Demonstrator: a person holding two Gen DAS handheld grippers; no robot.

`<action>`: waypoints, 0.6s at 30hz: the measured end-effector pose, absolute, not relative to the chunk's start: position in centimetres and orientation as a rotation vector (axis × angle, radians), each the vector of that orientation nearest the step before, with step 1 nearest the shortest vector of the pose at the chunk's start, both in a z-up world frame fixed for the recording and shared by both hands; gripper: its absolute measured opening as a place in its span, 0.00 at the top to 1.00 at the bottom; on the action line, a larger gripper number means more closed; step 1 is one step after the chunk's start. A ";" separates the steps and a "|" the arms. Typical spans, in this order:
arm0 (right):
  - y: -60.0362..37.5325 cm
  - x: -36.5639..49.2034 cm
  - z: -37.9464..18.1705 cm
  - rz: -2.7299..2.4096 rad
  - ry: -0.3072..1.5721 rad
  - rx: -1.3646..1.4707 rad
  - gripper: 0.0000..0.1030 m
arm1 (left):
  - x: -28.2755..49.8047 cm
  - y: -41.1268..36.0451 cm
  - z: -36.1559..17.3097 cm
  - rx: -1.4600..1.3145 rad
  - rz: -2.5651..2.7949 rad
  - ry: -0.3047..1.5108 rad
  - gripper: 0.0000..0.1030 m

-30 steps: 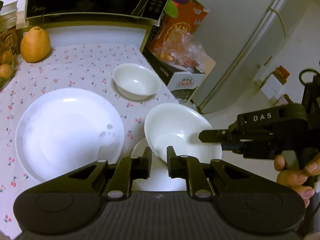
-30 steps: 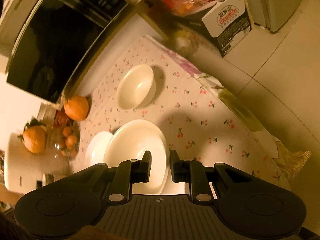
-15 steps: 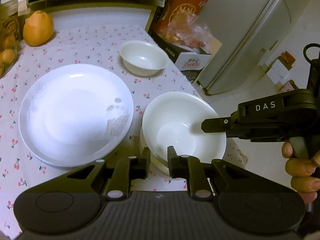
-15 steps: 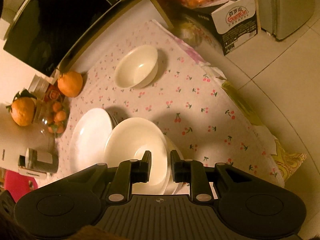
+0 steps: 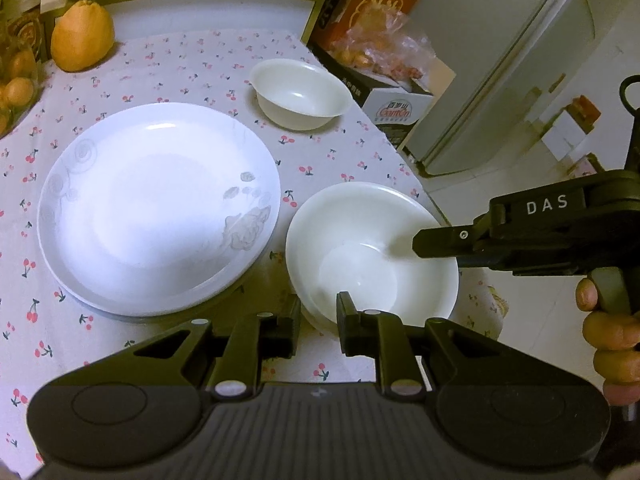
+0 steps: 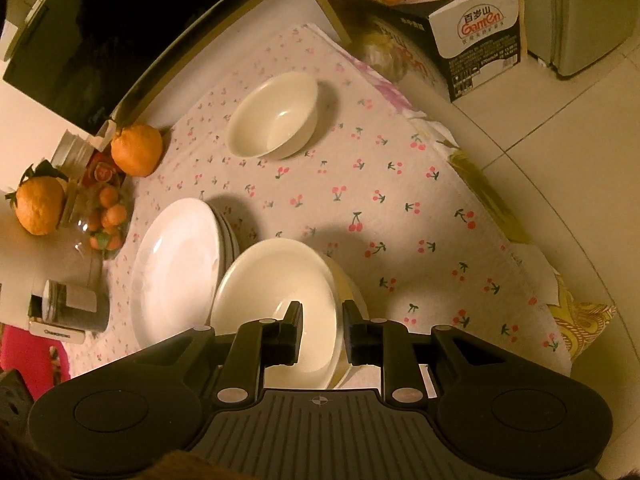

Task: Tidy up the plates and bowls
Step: 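Lift the cream bowl with both grippers and lower it into the white bowl, then open both grippers and release the nested bowls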

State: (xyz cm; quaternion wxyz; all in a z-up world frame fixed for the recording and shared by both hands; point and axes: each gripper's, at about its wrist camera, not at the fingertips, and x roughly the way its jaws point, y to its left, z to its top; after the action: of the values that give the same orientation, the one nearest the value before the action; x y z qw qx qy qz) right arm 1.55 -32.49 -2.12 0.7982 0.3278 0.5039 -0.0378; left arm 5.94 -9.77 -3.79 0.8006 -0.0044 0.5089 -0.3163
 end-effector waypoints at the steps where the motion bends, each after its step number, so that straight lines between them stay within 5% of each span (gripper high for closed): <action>1: -32.6 1.6 -2.1 -0.081 1.081 0.708 0.78 | 5.9 -9.7 -3.8 -0.009 -0.678 1.093 0.83; 18: -34.3 1.4 -2.0 -0.099 1.063 0.767 0.78 | 6.1 -9.9 -3.8 -0.033 -0.682 1.109 0.77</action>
State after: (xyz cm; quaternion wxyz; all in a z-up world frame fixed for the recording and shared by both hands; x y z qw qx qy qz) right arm 1.36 -34.28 -1.96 0.7916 0.3566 0.4940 -0.0462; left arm 6.11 -9.86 -3.85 0.7955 -0.0153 0.5161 -0.3172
